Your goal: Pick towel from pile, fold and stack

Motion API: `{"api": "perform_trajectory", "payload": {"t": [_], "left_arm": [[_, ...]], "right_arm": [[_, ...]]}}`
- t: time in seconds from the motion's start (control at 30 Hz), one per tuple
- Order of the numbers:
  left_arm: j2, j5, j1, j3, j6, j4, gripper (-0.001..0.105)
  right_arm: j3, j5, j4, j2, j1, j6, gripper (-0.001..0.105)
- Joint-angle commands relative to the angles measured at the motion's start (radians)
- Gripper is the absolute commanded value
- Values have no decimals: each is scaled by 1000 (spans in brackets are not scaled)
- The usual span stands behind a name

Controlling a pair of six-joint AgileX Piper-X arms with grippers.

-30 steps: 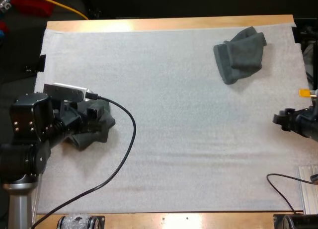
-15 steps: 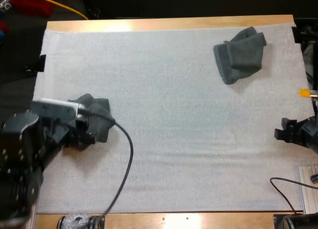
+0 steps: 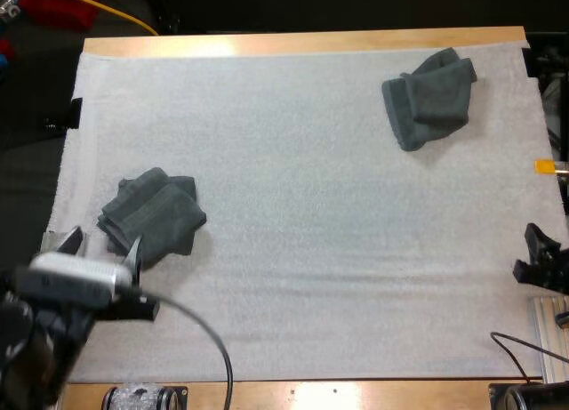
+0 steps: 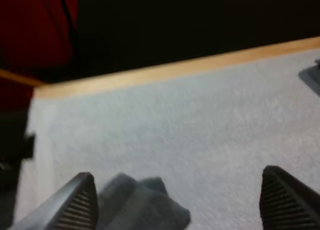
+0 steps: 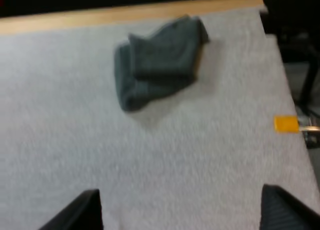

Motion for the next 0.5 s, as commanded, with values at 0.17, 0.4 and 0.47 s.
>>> {"api": "perform_trajectory", "payload": {"t": [0.17, 0.4, 0.47], "left_arm": [[-122, -12, -5, -5, 19, 45, 65], [-237, -12, -5, 8, 34, 168, 65], [-273, -12, -5, 24, 34, 188, 65]], "right_arm": [[-2, -4, 5, -118, 1, 9, 63], [-2, -4, 7, -228, 1, 54, 63], [-2, -4, 14, -250, 1, 78, 63]]}}
